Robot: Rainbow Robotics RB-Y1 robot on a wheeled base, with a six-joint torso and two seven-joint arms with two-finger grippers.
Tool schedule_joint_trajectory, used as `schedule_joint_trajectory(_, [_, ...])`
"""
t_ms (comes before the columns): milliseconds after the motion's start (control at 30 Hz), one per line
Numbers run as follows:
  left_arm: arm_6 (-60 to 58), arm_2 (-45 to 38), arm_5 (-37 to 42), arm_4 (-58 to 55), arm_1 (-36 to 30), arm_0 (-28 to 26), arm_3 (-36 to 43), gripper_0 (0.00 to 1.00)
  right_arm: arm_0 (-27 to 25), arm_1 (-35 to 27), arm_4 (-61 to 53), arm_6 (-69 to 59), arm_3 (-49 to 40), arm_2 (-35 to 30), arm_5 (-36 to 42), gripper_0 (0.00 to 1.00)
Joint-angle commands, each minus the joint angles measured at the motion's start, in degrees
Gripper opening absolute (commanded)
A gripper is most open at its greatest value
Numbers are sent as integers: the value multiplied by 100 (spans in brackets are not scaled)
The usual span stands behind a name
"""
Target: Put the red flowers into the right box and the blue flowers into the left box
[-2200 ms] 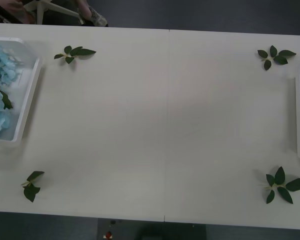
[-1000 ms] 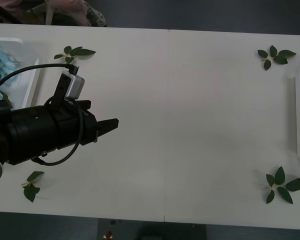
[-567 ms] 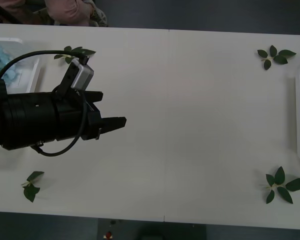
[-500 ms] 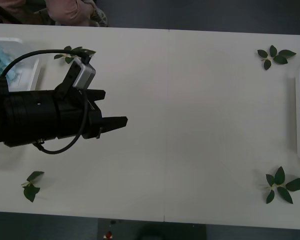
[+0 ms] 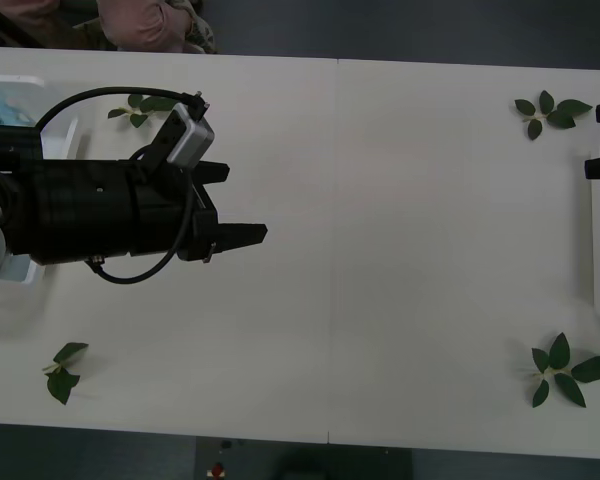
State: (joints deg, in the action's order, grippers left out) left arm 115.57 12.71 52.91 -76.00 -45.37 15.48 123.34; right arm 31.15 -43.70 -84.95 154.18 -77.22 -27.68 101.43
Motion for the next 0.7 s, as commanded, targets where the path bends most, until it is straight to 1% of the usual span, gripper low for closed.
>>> schedule_joint_trajectory(33, [194,-23,9,-12,-16,104,85,100,427,310,-21,82,-65,140,264,100])
schedule_joint_trajectory(333, [194,-23,9,-12,-16,104,85,100,770,872,40,82,-65,641,343,100])
schedule_joint_trajectory(500, [194,-23,9,-12,-16,104,85,100,770,907,128,82,-65,773,422,100])
schedule_joint_trajectory(700, [194,-23,9,-12,-16,104,85,100,770,907,471,82,-65,685,747,100])
